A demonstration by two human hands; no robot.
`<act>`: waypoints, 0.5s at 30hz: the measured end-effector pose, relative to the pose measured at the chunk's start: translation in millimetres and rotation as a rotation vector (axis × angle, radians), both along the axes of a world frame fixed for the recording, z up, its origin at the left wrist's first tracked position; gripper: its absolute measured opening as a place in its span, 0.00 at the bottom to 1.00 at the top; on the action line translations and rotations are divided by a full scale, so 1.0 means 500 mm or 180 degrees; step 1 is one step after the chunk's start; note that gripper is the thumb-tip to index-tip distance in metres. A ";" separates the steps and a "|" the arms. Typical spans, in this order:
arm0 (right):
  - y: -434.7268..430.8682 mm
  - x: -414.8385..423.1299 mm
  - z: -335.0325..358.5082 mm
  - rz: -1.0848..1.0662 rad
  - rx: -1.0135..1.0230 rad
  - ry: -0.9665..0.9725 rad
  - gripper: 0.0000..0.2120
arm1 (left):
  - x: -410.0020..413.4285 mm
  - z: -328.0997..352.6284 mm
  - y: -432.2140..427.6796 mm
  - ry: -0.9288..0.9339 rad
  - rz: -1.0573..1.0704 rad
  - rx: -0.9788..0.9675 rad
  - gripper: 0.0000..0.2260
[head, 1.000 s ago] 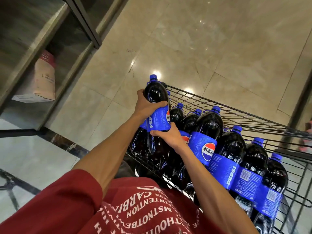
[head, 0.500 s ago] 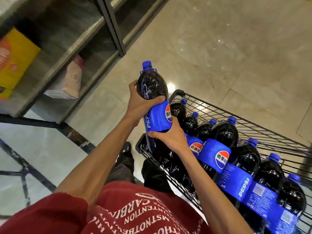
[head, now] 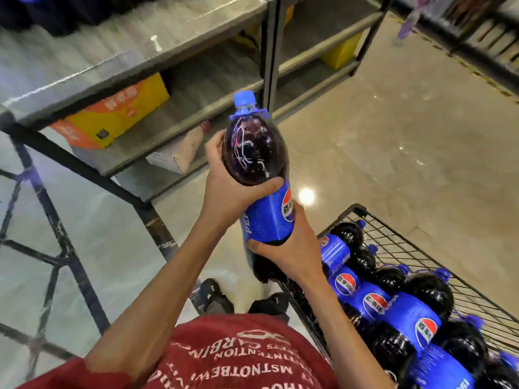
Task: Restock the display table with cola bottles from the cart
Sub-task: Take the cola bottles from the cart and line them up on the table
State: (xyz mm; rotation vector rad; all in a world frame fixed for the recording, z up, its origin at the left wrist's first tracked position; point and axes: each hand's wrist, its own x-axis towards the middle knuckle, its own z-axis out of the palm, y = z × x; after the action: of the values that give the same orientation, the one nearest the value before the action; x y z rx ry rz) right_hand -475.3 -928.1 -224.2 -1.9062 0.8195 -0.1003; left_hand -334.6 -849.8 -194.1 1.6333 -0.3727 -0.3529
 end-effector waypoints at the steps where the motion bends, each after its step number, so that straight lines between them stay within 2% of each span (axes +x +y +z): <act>1: 0.021 0.016 0.010 0.0057 -0.0052 -0.0075 0.35 | 0.012 0.015 0.031 -0.0090 0.0058 -0.0033 0.48; 5: 0.111 0.095 0.041 0.0348 -0.0138 -0.0296 0.40 | 0.068 0.064 0.151 -0.0371 0.0328 -0.0134 0.48; 15: 0.328 0.298 0.043 0.1076 -0.0073 -0.0713 0.43 | 0.213 0.098 0.418 -0.0743 0.1042 -0.0147 0.49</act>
State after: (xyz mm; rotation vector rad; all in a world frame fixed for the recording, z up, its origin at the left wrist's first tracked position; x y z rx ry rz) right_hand -326.5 -764.3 -202.8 -1.9857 0.3416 -0.1131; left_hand -228.0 -640.7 -145.0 1.6611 -0.2788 0.0934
